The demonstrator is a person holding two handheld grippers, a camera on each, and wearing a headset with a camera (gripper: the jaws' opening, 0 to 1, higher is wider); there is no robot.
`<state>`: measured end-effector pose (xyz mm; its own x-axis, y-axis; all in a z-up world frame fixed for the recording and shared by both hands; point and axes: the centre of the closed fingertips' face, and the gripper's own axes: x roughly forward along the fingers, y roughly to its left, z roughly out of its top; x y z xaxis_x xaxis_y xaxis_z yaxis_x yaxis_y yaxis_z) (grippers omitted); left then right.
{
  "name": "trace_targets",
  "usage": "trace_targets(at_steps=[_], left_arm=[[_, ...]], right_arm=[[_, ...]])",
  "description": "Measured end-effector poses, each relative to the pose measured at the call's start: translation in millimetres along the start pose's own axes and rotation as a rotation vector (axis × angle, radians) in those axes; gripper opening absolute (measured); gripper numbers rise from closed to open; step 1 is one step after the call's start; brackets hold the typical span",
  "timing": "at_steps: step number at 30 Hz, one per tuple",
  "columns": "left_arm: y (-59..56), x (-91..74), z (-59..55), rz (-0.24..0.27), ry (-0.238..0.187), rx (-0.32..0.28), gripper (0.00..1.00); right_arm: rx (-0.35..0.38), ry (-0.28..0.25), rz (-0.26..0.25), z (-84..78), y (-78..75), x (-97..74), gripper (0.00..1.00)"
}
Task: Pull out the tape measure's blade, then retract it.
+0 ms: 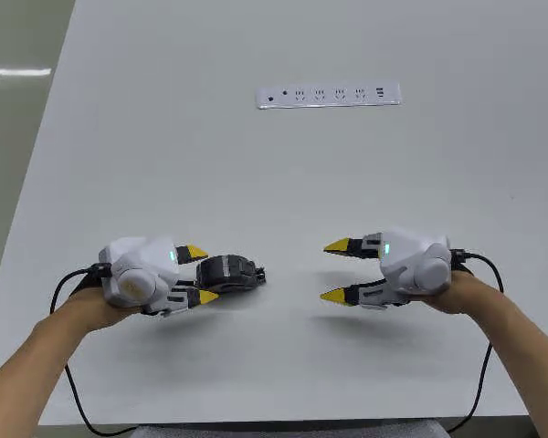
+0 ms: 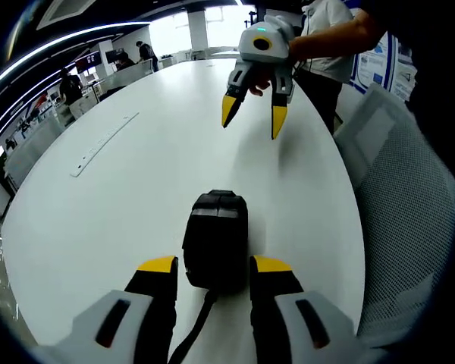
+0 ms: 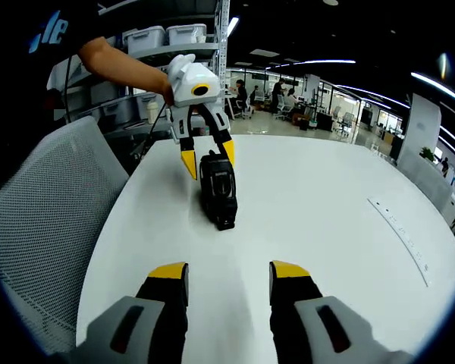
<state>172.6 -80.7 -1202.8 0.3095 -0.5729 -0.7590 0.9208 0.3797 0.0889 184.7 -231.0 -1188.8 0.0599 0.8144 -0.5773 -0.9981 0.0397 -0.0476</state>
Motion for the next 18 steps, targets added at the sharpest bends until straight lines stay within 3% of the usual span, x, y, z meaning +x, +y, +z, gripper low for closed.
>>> trace_targets(at_steps=[18], left_arm=[[-3.1, 7.7, 0.1, -0.054, 0.023, 0.068, 0.28]], right_arm=[[-0.001, -0.017, 0.063, 8.6, 2.2, 35.3, 0.37]])
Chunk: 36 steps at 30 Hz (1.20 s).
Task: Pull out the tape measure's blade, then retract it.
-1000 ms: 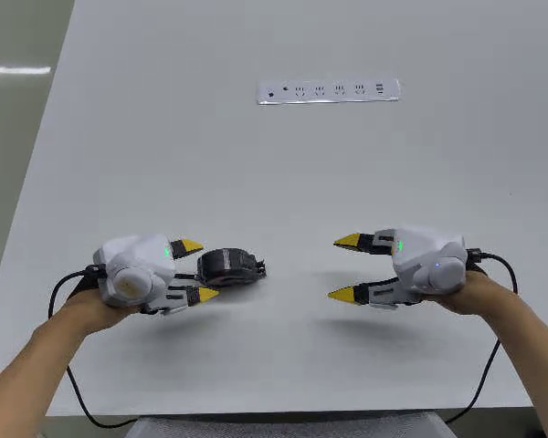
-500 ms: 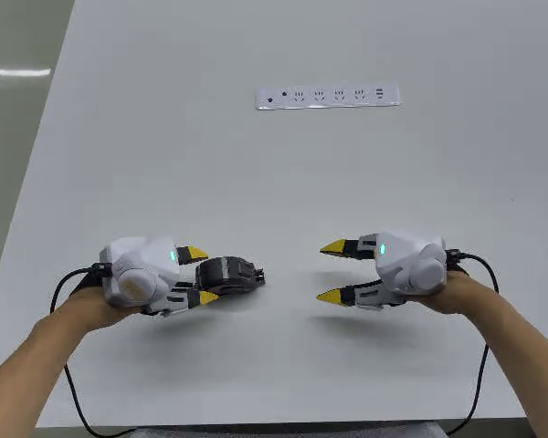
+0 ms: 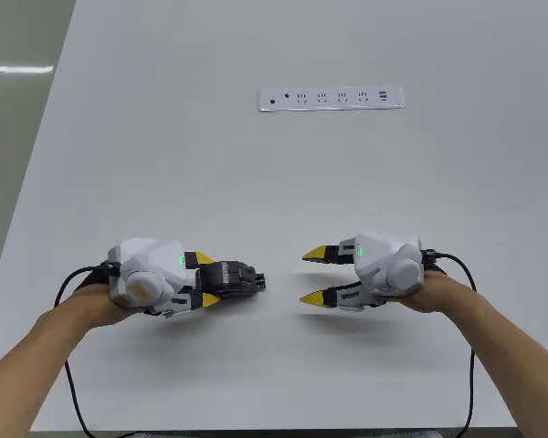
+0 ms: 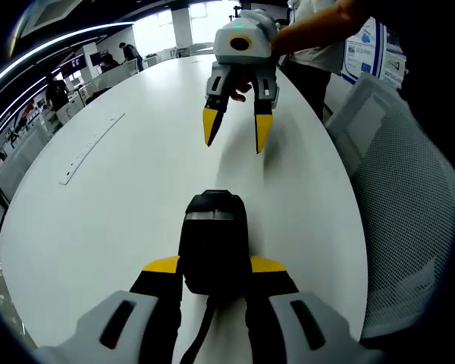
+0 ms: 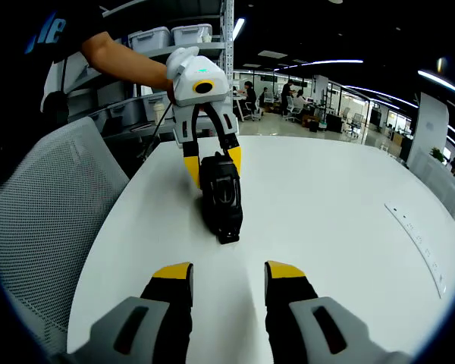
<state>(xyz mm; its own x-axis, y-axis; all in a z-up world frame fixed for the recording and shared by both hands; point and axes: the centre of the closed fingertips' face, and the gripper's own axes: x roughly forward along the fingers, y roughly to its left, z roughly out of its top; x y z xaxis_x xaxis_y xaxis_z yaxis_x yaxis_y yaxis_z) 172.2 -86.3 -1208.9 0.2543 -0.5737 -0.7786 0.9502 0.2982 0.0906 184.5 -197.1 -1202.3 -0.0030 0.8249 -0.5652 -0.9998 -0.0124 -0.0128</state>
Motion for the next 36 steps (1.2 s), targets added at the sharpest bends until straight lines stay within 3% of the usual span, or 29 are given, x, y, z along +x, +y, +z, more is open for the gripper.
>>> trace_targets(at_steps=[5, 18, 27, 36], left_arm=[[-0.9, 0.3, -0.4, -0.01, 0.004, 0.007, 0.27], [-2.9, -0.1, -1.1, -0.051, 0.001, 0.044, 0.26], [-2.0, -0.7, -0.8, -0.062, -0.015, 0.034, 0.26], [-1.9, -1.2, -0.5, -0.065, -0.041, 0.022, 0.25]], right_arm=[[-0.028, 0.01, 0.025, 0.6, 4.1, 13.5, 0.34], [-0.006, 0.004, 0.066, 4.7, 16.4, 45.5, 0.32], [0.01, 0.005, 0.042, 1.6, 5.9, 61.2, 0.29], [-0.002, 0.01, 0.074, -0.9, 8.1, 68.7, 0.22]])
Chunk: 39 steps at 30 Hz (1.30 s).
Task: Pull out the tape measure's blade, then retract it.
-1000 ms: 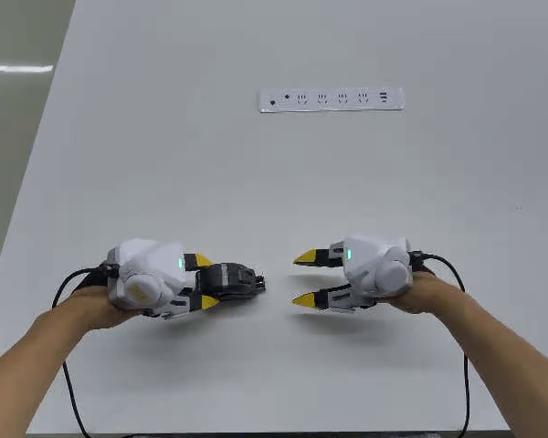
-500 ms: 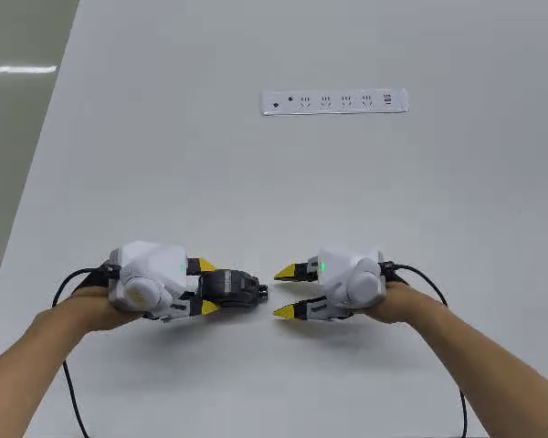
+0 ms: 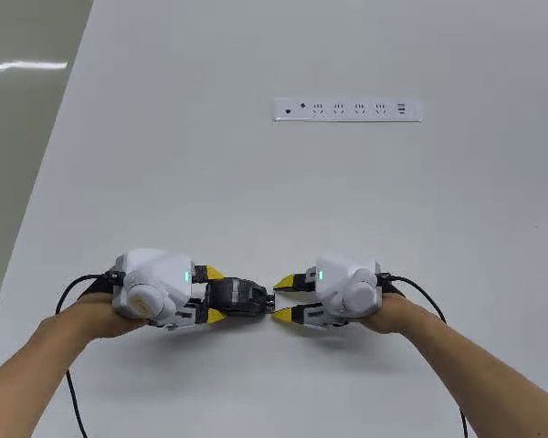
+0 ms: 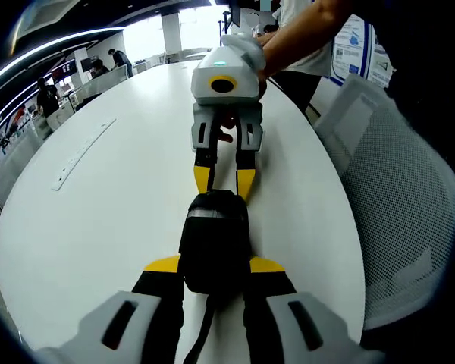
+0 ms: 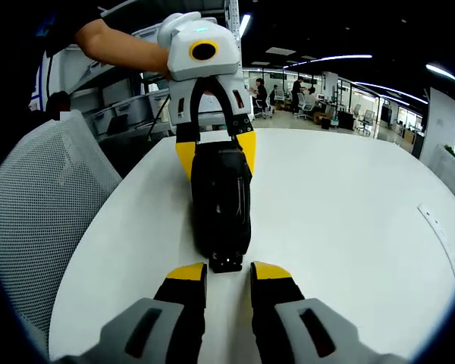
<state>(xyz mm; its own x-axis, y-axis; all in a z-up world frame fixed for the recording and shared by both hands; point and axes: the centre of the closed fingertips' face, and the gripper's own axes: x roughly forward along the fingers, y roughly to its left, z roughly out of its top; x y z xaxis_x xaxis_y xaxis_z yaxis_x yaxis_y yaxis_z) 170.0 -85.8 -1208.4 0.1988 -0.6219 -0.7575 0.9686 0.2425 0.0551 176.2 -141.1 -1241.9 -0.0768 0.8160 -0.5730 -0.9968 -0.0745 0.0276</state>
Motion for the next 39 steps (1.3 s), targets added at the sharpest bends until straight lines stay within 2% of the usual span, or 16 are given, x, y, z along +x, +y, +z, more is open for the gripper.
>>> trace_targets(at_steps=[14, 21, 27, 39], left_arm=[[2.6, -4.0, -2.3, -0.002, -0.054, -0.046, 0.25], [2.4, -3.0, -1.7, -0.006, -0.061, -0.041, 0.25], [1.6, -3.1, -1.6, -0.007, -0.063, -0.037, 0.25], [1.5, -3.1, -1.6, -0.016, -0.064, -0.035, 0.25]], right_arm=[[-0.01, -0.013, 0.029, 5.4, -1.2, 8.9, 0.16], [-0.008, -0.009, 0.034, 5.0, 1.0, 9.6, 0.14], [0.036, 0.0, 0.029, 3.7, 3.0, 8.7, 0.13], [0.019, 0.007, 0.027, 2.6, 4.1, 9.1, 0.13]])
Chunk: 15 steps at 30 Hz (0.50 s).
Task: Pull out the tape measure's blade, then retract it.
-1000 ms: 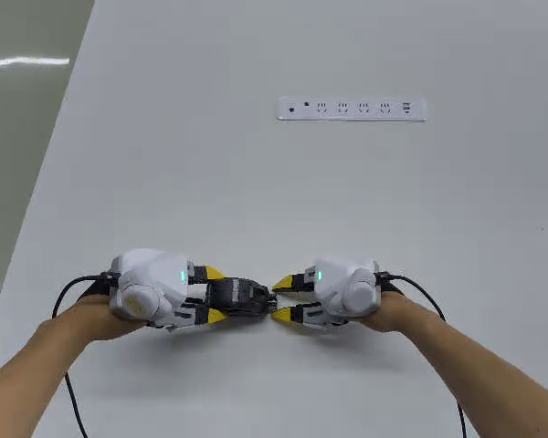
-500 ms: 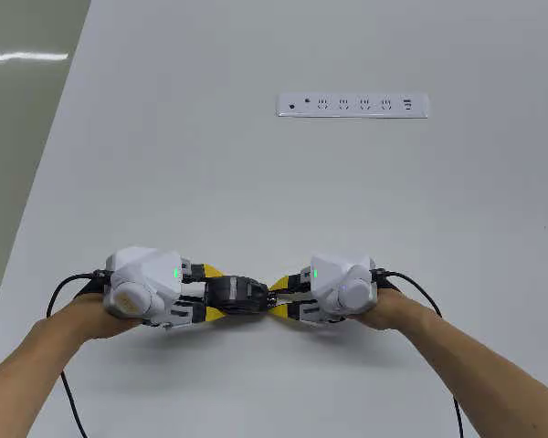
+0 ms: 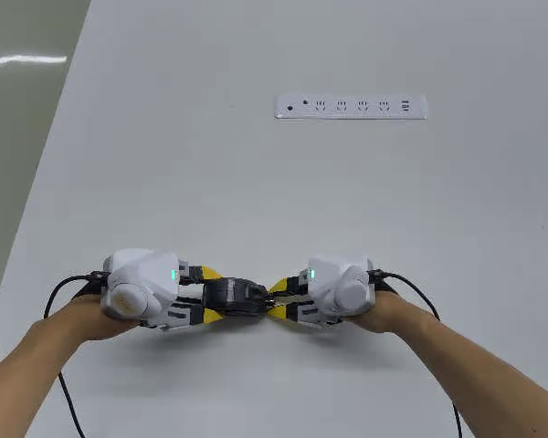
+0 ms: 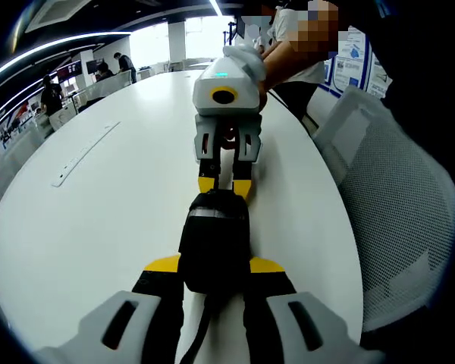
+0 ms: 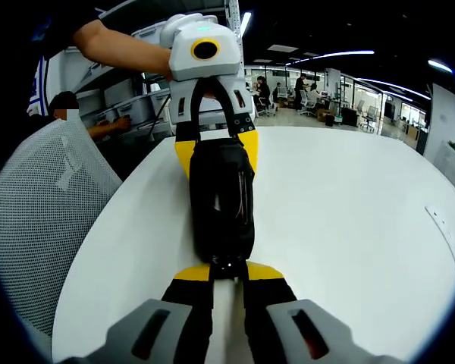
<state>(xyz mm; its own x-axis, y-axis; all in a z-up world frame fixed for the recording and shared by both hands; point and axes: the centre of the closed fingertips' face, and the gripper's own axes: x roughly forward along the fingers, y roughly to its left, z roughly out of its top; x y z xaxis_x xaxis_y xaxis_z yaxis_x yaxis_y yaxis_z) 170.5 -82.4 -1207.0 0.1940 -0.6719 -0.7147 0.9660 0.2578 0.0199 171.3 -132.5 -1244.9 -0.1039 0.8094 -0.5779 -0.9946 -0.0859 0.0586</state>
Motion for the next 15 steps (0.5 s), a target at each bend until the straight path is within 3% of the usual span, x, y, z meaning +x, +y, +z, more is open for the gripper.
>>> trace_targets(at_steps=[15], left_arm=[[0.4, 0.5, -0.5, -0.001, 0.006, 0.006, 0.25]], right_arm=[[-0.058, 0.002, -0.004, 3.2, -0.8, -1.3, 0.15]])
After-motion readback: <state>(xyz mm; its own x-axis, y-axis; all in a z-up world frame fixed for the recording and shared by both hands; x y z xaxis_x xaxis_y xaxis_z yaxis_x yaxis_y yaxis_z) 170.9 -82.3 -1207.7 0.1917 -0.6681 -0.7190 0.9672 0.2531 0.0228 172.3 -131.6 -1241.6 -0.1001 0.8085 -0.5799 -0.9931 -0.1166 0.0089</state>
